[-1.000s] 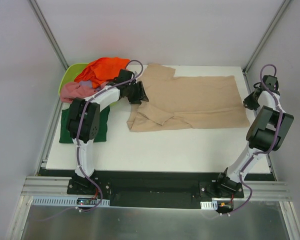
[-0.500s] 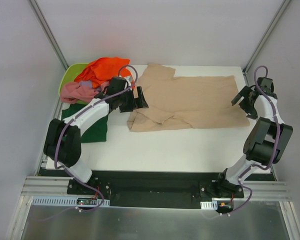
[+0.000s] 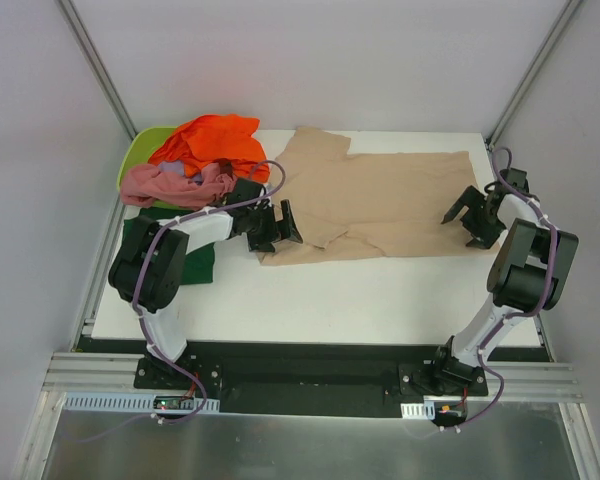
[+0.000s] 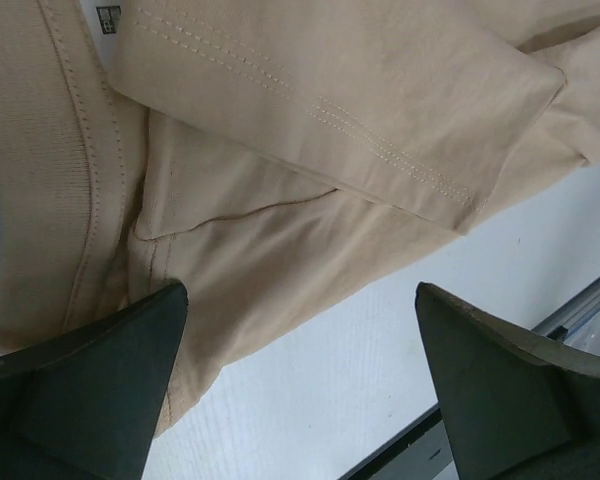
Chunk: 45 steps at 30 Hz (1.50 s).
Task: Fold and stack the t-shirts
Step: Fold the flattened tshirt in 1/3 of the way
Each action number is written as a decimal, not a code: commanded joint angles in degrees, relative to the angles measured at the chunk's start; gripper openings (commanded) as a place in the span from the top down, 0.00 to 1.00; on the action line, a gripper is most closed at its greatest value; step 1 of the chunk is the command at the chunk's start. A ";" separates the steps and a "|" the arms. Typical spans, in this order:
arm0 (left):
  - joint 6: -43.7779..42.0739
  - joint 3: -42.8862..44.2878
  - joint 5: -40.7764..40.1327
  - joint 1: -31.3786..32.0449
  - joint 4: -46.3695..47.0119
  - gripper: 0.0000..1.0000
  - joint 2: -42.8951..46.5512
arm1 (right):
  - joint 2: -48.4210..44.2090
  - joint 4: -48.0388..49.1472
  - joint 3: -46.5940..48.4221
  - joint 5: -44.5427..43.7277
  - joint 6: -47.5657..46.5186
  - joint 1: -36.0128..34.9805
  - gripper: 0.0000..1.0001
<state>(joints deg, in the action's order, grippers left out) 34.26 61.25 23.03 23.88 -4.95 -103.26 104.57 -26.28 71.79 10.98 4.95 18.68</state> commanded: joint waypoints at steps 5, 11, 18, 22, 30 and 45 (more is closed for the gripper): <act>-0.07 -8.16 -1.66 -1.64 0.38 0.01 2.79 | 0.98 0.62 -2.97 -0.61 -0.65 2.24 0.04; -1.04 -11.68 -4.92 -2.08 -0.41 0.01 6.49 | -1.47 0.79 -6.22 -4.29 0.50 2.94 0.04; -0.86 -15.90 -6.15 -2.17 -1.73 0.01 9.39 | -3.41 0.53 -9.55 -5.45 1.99 3.38 0.04; -0.42 -18.45 -4.66 -2.08 -1.82 0.01 11.67 | -7.44 2.11 -15.52 -4.13 3.13 2.86 0.04; 1.16 -27.93 -4.84 -1.99 -3.13 0.01 22.31 | -20.62 2.90 -29.50 -6.76 5.15 2.24 0.04; 4.23 -33.75 -10.98 -0.94 -8.50 0.01 44.82 | -50.06 4.38 -31.28 -5.66 -12.29 -28.21 0.04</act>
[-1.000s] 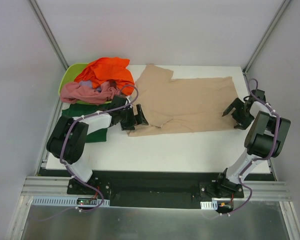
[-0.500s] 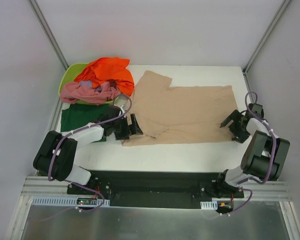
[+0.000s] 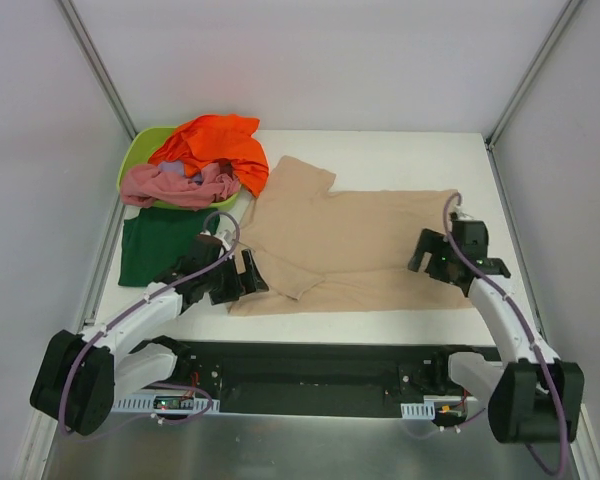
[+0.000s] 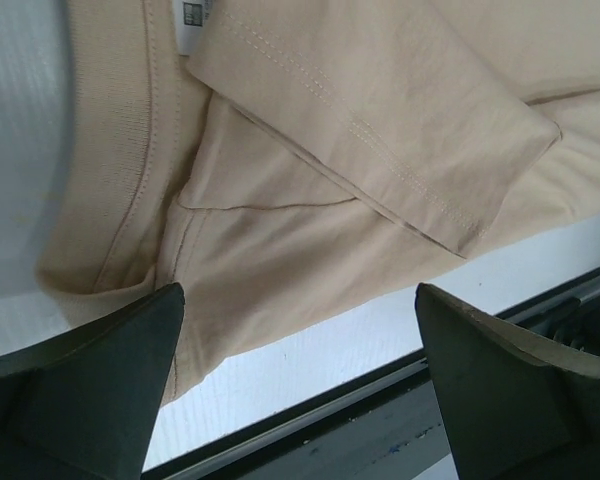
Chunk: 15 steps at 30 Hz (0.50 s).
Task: Fold and stack the t-shirts
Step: Fold the flattened tshirt in 1/3 of the way
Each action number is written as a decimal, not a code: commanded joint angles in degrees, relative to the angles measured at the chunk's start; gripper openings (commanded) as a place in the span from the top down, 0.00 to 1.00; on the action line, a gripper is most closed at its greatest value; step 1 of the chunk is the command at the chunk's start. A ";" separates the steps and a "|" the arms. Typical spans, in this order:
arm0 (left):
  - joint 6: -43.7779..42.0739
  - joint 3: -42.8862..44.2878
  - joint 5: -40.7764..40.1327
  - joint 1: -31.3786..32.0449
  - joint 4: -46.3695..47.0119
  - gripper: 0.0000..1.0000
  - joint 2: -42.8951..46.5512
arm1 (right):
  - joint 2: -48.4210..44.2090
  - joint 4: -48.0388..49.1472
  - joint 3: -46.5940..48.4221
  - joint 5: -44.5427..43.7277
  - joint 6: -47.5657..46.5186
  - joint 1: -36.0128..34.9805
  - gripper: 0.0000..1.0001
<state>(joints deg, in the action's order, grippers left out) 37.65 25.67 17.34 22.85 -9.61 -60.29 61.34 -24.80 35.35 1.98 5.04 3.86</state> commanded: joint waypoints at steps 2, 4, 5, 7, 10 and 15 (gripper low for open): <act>1.64 2.28 -6.96 0.09 -3.75 0.01 1.58 | -8.60 7.81 4.99 12.05 -20.11 -22.62 0.04; 1.90 2.54 -7.24 0.00 -3.75 0.01 1.14 | -7.21 8.89 6.47 13.49 -29.78 -34.21 0.04; 1.64 2.63 -6.19 0.00 -3.67 0.01 1.14 | -5.11 8.19 7.79 12.79 -34.61 -40.10 0.04; 1.55 2.02 -4.34 0.00 -2.70 0.01 1.93 | 1.20 3.55 12.78 12.61 -43.92 -48.21 0.04; 1.90 0.61 -3.20 0.00 -1.82 0.01 3.95 | 13.41 -4.36 21.93 11.57 -53.79 -55.52 0.04; 2.60 -1.23 -3.89 0.00 -1.56 0.01 5.98 | 29.68 -5.17 32.04 9.35 -61.54 -60.54 0.04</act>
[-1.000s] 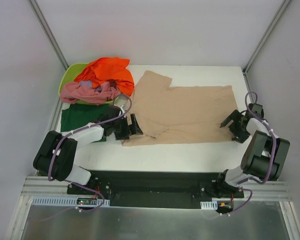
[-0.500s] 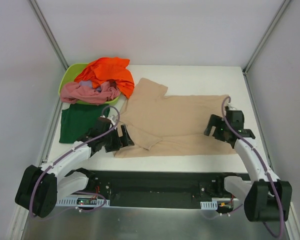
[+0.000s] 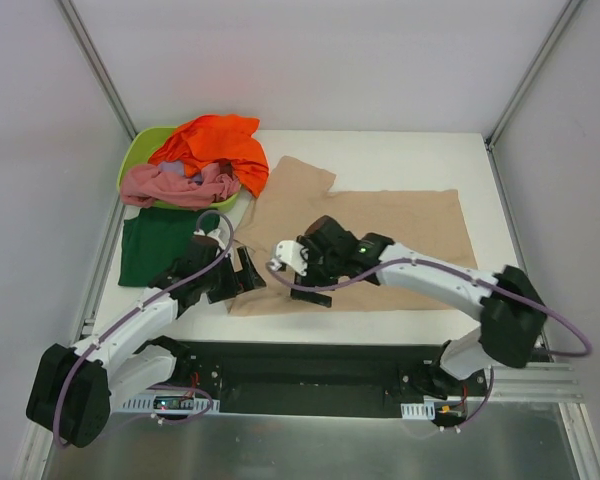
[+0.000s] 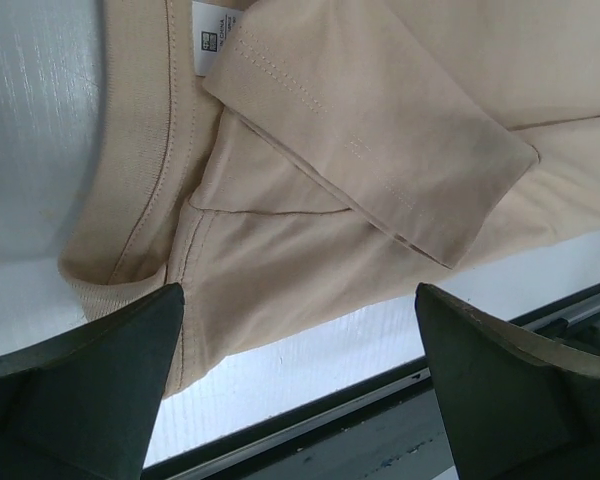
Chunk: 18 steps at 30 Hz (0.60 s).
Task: Fold and stack the t-shirts
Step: Fold the flattened tshirt in 1/3 of the way
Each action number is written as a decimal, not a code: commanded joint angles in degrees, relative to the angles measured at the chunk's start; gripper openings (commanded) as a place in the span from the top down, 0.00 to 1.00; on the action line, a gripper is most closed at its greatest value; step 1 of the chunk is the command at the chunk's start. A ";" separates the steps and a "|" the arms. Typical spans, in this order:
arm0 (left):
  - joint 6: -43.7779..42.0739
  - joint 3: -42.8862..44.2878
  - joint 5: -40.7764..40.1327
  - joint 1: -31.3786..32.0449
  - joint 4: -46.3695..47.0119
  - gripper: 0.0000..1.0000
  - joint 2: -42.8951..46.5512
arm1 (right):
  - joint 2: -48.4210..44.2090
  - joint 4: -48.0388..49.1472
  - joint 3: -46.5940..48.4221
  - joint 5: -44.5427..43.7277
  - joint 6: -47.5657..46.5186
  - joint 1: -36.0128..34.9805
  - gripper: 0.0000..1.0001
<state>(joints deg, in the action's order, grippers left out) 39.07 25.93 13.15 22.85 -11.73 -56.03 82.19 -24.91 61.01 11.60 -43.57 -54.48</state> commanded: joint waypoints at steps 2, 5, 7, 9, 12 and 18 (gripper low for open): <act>1.27 -2.11 0.48 0.00 0.56 0.01 1.80 | 12.62 -3.23 8.59 2.19 -13.99 -2.47 0.04; 1.36 -2.82 0.47 0.00 0.74 0.01 1.28 | 16.23 -1.47 11.14 4.49 -14.87 -2.82 0.02; 0.75 -2.73 1.17 0.00 0.74 0.01 0.31 | 17.73 -0.85 11.41 5.71 -16.10 -3.44 0.01; 0.48 -2.64 1.44 0.00 0.74 0.01 -0.57 | 19.49 -1.63 12.02 5.20 -17.33 -4.40 0.01; 0.13 -2.64 1.79 0.00 0.74 0.01 -2.06 | 22.39 -3.65 13.78 3.96 -17.77 -4.58 0.05; -0.57 -2.99 1.88 0.00 0.83 0.01 -3.56 | 24.86 -4.45 15.19 2.82 -17.69 -4.67 0.11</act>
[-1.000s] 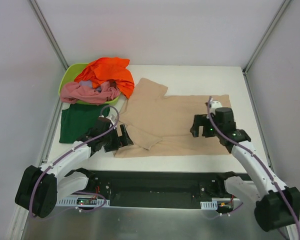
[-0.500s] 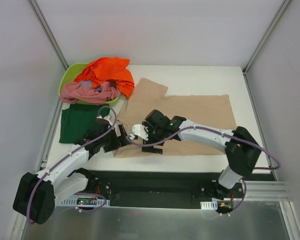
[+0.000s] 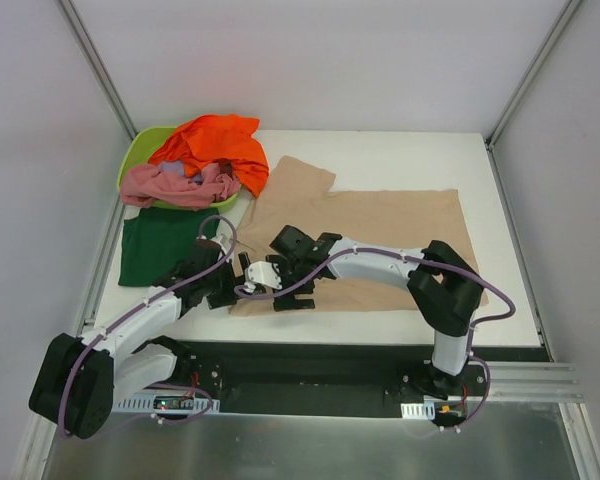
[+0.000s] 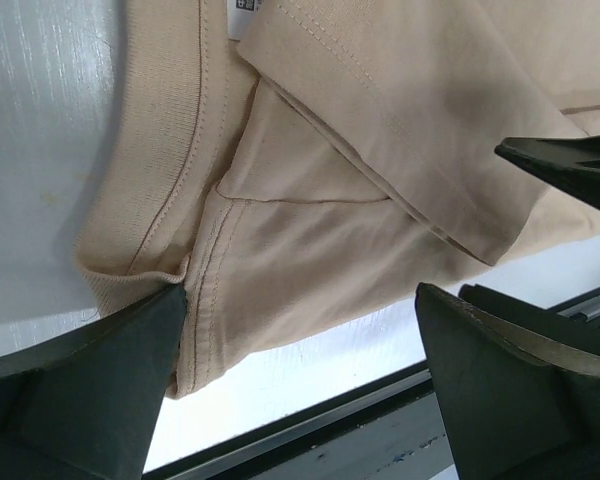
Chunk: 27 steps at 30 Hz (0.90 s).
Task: Fold and stack the t-shirts
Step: Fold the flattened tshirt in 1/3 of the way
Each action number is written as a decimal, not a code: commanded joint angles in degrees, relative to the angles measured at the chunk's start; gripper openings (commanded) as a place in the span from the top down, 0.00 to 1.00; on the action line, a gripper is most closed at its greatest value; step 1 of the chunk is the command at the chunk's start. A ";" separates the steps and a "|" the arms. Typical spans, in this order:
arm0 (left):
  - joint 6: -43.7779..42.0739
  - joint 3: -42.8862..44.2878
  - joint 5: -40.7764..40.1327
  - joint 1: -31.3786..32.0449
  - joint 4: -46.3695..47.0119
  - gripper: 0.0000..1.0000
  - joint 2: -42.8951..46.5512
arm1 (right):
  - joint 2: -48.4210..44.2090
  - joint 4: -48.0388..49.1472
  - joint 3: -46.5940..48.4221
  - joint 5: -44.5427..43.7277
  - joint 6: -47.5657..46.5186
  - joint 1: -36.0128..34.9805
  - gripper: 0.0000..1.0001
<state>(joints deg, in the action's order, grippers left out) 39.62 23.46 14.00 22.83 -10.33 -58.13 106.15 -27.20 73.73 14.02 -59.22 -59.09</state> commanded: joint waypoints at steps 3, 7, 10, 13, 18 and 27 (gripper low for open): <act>-1.12 -0.52 1.38 0.02 -0.66 0.01 -2.07 | 1.60 -2.15 2.64 0.22 -1.78 -0.06 0.20; -1.65 -0.44 0.94 0.02 -0.83 0.01 -1.90 | 3.01 -2.86 3.17 -2.15 -1.51 -0.06 0.28; -2.00 -0.17 0.68 0.02 -1.27 0.01 -1.90 | 3.01 -2.86 2.47 -2.24 -1.86 -0.06 0.31; -2.17 0.09 0.24 0.02 -1.80 0.01 -2.60 | 2.57 -2.77 1.85 -2.51 -1.51 -0.06 0.38; -2.44 0.27 -0.81 0.02 -2.41 0.01 -2.96 | 2.31 -3.03 0.54 -3.47 -0.81 0.03 0.38; -2.53 0.35 -2.40 0.02 -3.47 0.01 -2.96 | -1.64 -1.64 -3.76 -4.53 1.04 0.03 0.37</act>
<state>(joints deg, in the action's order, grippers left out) 38.87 24.21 14.24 22.83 -9.89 -59.94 107.74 -25.78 73.80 12.10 -59.46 -59.16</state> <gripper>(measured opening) 0.990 0.627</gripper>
